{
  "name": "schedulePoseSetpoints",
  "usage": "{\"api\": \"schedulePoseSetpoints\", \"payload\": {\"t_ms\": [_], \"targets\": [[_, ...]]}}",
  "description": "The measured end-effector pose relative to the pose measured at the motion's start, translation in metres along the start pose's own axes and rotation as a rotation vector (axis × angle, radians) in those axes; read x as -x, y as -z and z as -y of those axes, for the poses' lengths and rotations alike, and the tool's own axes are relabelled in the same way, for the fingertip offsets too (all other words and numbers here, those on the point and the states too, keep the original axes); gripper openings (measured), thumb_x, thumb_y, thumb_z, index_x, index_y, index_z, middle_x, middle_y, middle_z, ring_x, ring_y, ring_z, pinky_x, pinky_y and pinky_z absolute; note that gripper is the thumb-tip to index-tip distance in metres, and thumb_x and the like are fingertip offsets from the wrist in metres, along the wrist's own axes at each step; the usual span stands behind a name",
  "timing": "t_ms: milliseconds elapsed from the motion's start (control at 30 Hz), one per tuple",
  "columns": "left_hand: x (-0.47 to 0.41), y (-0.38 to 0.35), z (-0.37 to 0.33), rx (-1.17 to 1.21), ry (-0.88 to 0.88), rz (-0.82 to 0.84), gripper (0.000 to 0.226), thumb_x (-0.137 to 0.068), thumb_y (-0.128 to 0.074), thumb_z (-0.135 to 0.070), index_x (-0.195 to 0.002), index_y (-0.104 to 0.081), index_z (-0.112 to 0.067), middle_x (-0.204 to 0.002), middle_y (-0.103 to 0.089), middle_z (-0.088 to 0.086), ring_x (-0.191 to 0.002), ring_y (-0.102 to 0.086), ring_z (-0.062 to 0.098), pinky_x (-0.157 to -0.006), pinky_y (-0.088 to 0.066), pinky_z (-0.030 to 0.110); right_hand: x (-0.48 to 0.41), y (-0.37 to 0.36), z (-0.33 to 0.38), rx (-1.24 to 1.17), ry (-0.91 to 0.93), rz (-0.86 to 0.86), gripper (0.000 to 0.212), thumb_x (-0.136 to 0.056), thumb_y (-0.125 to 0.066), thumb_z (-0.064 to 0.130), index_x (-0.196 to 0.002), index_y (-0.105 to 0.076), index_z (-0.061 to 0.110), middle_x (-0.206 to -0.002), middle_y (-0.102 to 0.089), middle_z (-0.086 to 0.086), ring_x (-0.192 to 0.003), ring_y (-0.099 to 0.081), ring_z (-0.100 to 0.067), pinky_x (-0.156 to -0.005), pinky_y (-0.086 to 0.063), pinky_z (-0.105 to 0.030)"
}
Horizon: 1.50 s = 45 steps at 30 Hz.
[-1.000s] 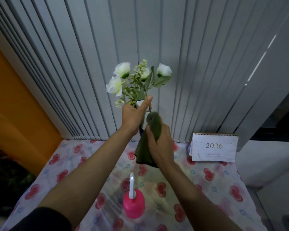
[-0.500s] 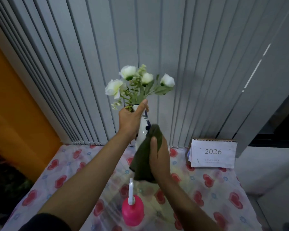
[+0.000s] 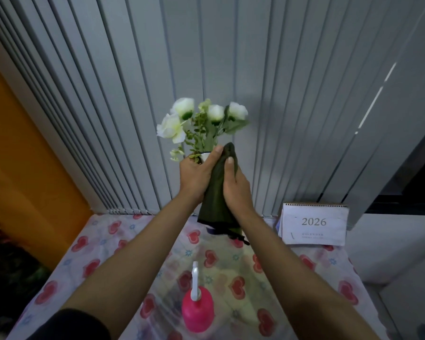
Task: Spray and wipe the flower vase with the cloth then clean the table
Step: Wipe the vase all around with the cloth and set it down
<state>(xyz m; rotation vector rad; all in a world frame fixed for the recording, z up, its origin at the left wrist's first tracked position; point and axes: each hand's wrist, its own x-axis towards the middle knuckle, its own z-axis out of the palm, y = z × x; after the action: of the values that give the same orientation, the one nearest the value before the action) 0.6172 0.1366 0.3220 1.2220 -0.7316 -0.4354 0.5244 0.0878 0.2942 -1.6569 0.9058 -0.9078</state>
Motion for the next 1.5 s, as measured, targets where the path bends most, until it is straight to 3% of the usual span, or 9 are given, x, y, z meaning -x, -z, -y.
{"api": "schedulePoseSetpoints", "payload": {"t_ms": [133, 267, 500, 667, 900, 1067, 1167, 1300, 1500], "targets": [[-0.012, 0.004, -0.001, -0.025, -0.006, -0.037, 0.036, -0.072, -0.084, -0.059, -0.083, -0.082, -0.024, -0.085, -0.082, 0.003, -0.081, -0.078, 0.023, -0.078, -0.065, 0.040, 0.054, -0.017, -0.038, -0.045, 0.108, -0.064, 0.059, -0.097, -0.027, 0.070, -0.121, -0.057, 0.026, -0.107, -0.064, 0.002, -0.088, -0.067, -0.006, -0.075, -0.056, -0.024], [-0.014, 0.010, 0.008, 0.023, 0.068, -0.049, 0.021, -0.074, -0.087, -0.049, -0.077, -0.082, -0.028, -0.081, -0.080, 0.007, -0.073, -0.076, 0.028, -0.077, -0.064, 0.056, 0.087, -0.022, -0.065, 0.074, 0.121, -0.060, 0.062, -0.098, -0.030, 0.065, -0.145, -0.040, 0.026, -0.133, -0.050, 0.002, -0.113, -0.062, -0.013, -0.095, -0.056, -0.038], [0.000, 0.001, 0.011, 0.013, 0.089, 0.013, 0.030, -0.078, -0.086, -0.044, -0.086, -0.081, -0.016, -0.083, -0.082, 0.000, -0.076, -0.076, 0.012, -0.065, -0.058, 0.024, 0.019, -0.002, -0.007, 0.087, 0.082, -0.060, 0.056, -0.102, -0.022, 0.065, -0.132, -0.055, 0.032, -0.119, -0.068, -0.004, -0.101, -0.064, -0.015, -0.095, -0.054, -0.040], [-0.009, -0.007, -0.005, 0.006, 0.017, 0.034, 0.036, -0.080, -0.084, -0.041, -0.101, -0.080, -0.012, -0.096, -0.082, 0.000, -0.090, -0.078, 0.015, -0.079, -0.062, 0.031, 0.010, 0.016, 0.003, -0.171, -0.161, 0.167, 0.056, -0.092, -0.024, 0.081, -0.104, -0.062, 0.041, -0.109, -0.072, -0.003, -0.097, -0.072, -0.020, -0.092, -0.058, -0.043], [-0.033, 0.001, -0.012, 0.170, 0.146, 0.059, 0.049, -0.067, -0.087, -0.061, -0.084, -0.082, -0.016, -0.096, -0.081, 0.017, -0.090, -0.078, 0.032, -0.082, -0.064, 0.045, 0.056, 0.009, -0.046, -0.475, -0.236, 0.218, 0.073, -0.075, -0.049, 0.086, -0.130, -0.054, 0.039, -0.121, -0.072, 0.003, -0.102, -0.074, -0.016, -0.091, -0.061, -0.040], [-0.031, -0.009, -0.015, 0.099, 0.171, 0.128, 0.061, -0.078, -0.069, -0.072, -0.101, -0.076, -0.017, -0.103, -0.082, 0.008, -0.100, -0.078, 0.022, -0.086, -0.061, 0.035, 0.054, 0.012, -0.043, -0.559, -0.091, 0.198, 0.057, -0.081, -0.075, 0.056, -0.132, -0.055, 0.040, -0.123, -0.071, 0.005, -0.109, -0.072, -0.021, -0.086, -0.062, -0.039], [-0.028, -0.015, -0.017, -0.040, 0.141, 0.070, 0.046, -0.081, -0.067, -0.070, -0.101, -0.072, -0.029, -0.098, -0.082, -0.001, -0.093, -0.078, 0.017, -0.084, -0.062, 0.038, 0.056, 0.010, -0.043, -0.421, -0.026, 0.071, 0.060, -0.077, -0.072, 0.060, -0.132, -0.051, 0.048, -0.129, -0.065, 0.008, -0.111, -0.068, -0.014, -0.091, -0.061, -0.036], [-0.022, -0.017, -0.017, 0.094, 0.170, 0.015, 0.046, -0.084, -0.080, -0.048, -0.113, -0.070, -0.013, -0.104, -0.079, 0.016, -0.095, -0.078, 0.030, -0.076, -0.065, 0.040, 0.063, 0.008, -0.045, -0.114, 0.121, -0.028, 0.061, -0.084, -0.056, 0.069, -0.140, -0.040, 0.050, -0.134, -0.052, 0.016, -0.115, -0.057, 0.003, -0.091, -0.052, -0.018], [-0.010, -0.017, -0.016, -0.036, 0.136, 0.062, 0.042, -0.087, -0.075, -0.052, -0.091, -0.077, -0.010, -0.072, -0.078, -0.003, -0.068, -0.074, 0.008, -0.060, -0.058, 0.025, 0.027, 0.012, 0.003, 0.064, 0.198, -0.087, 0.054, -0.099, -0.028, 0.069, -0.130, -0.055, 0.034, -0.108, -0.067, 0.005, -0.094, -0.067, -0.010, -0.086, -0.060, -0.043]]}}
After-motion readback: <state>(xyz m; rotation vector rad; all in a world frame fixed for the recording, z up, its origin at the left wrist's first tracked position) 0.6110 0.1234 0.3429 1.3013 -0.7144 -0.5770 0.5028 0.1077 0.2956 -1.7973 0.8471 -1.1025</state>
